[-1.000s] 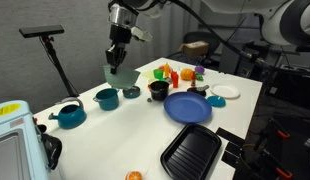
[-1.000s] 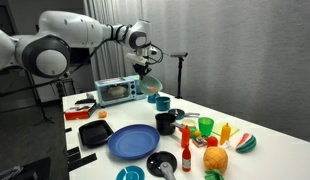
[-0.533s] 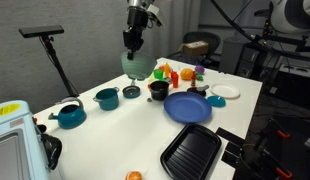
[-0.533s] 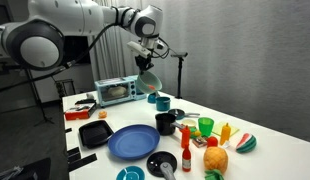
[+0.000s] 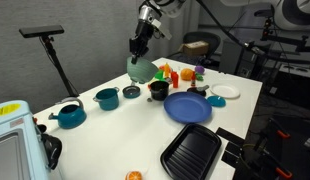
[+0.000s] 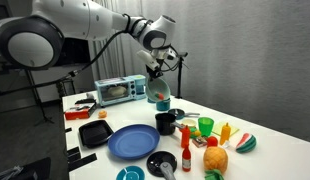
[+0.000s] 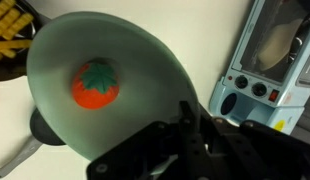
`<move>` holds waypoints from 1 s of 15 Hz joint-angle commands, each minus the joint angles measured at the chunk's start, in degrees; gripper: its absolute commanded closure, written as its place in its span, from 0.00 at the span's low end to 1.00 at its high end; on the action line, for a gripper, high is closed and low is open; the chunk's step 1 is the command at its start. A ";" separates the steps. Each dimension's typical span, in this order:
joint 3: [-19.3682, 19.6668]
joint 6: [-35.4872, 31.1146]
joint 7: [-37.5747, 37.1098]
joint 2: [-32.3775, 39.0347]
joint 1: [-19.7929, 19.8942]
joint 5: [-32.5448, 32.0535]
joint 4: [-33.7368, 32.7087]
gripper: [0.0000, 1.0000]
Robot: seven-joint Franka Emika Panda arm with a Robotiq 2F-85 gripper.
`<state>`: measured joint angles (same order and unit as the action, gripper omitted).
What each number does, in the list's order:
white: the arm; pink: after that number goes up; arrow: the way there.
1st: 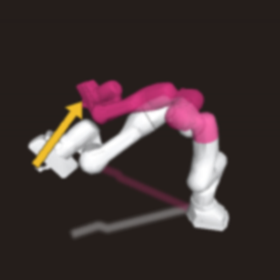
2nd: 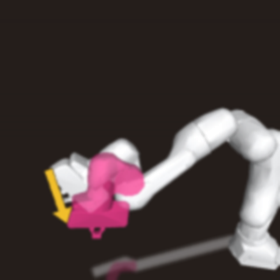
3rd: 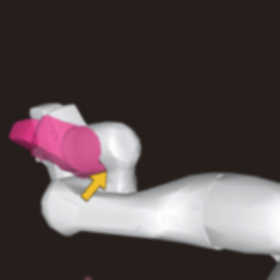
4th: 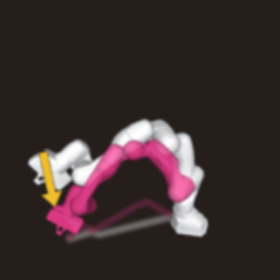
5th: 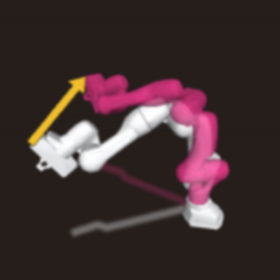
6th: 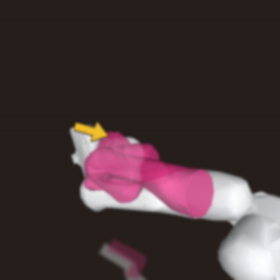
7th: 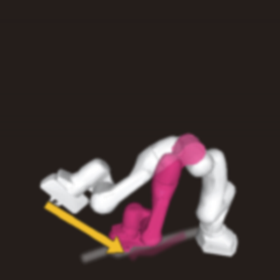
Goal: Pick up the bowl and pour it's contents in the cup
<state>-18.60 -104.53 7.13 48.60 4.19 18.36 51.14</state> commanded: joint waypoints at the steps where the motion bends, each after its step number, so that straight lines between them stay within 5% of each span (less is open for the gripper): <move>1: -4.05 -4.50 5.03 -3.77 5.11 7.74 8.90 0.98; 3: -5.44 -4.59 7.45 -5.31 7.47 11.08 12.45 0.98; 9: -1.79 0.47 16.24 -11.10 8.08 20.70 19.69 0.98; 15: 4.32 2.03 16.38 -16.97 6.26 19.15 25.11 0.98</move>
<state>-17.48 -104.03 22.36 36.36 11.01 36.93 71.82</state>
